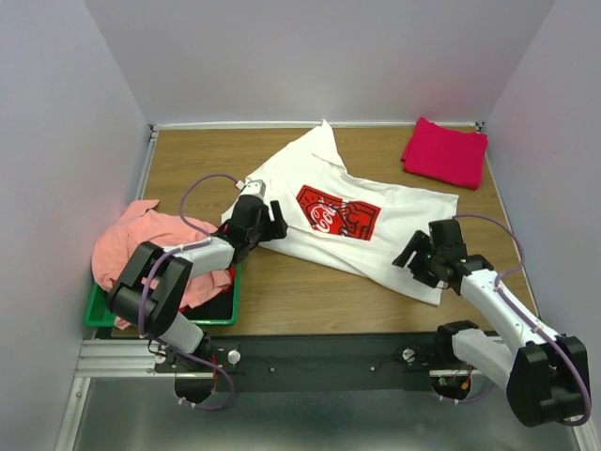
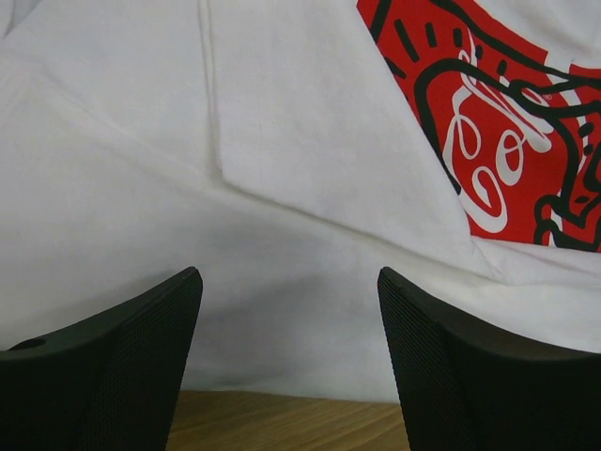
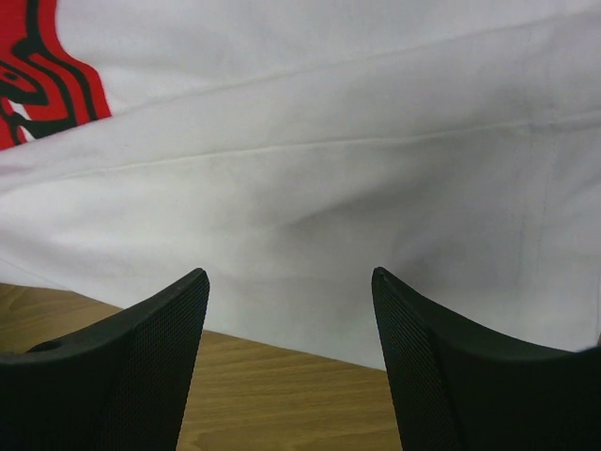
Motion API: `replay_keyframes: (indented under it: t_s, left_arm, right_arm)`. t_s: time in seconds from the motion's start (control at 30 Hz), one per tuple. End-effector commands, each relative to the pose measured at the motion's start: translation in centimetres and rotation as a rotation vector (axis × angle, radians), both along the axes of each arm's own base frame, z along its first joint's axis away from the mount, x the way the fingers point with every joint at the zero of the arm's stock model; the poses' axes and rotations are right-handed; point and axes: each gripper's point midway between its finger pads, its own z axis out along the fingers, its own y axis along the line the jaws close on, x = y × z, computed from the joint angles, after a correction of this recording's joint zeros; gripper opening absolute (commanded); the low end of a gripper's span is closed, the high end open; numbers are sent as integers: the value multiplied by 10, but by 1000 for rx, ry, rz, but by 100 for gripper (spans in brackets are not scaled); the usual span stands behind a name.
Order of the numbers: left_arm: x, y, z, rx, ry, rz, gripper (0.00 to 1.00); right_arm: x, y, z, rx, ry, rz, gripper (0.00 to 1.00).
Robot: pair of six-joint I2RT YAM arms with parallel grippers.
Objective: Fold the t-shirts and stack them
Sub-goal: Fold the tshirt
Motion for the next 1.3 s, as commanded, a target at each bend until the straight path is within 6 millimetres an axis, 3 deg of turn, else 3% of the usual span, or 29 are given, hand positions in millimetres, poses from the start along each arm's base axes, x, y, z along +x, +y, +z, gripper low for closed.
replay_keyframes:
  t_s: [0.0,0.17,0.33,0.63,0.93,1.27]
  left_arm:
    - [12,6,14,56,-32,29,79]
    - [32,7,23,89,-61,51,75]
    - [43,11,18,120,-50,72,71]
    - [49,29,-4,173,10,120,64]
    - [60,22,-2,173,8,94,54]
    - [53,15,-21,172,79,49,47]
  right_arm:
    - [25,-10,35,-89,-98,20,77]
    - [59,-20,73,-186,-205,22,77]
    - [80,-22,89,-233,-242,33,77]
    - [85,-16,76,-222,-233,59,77]
    - [85,-15,70,-217,-229,64,78]
    - [87,-14,69,-217,-231,71,78]
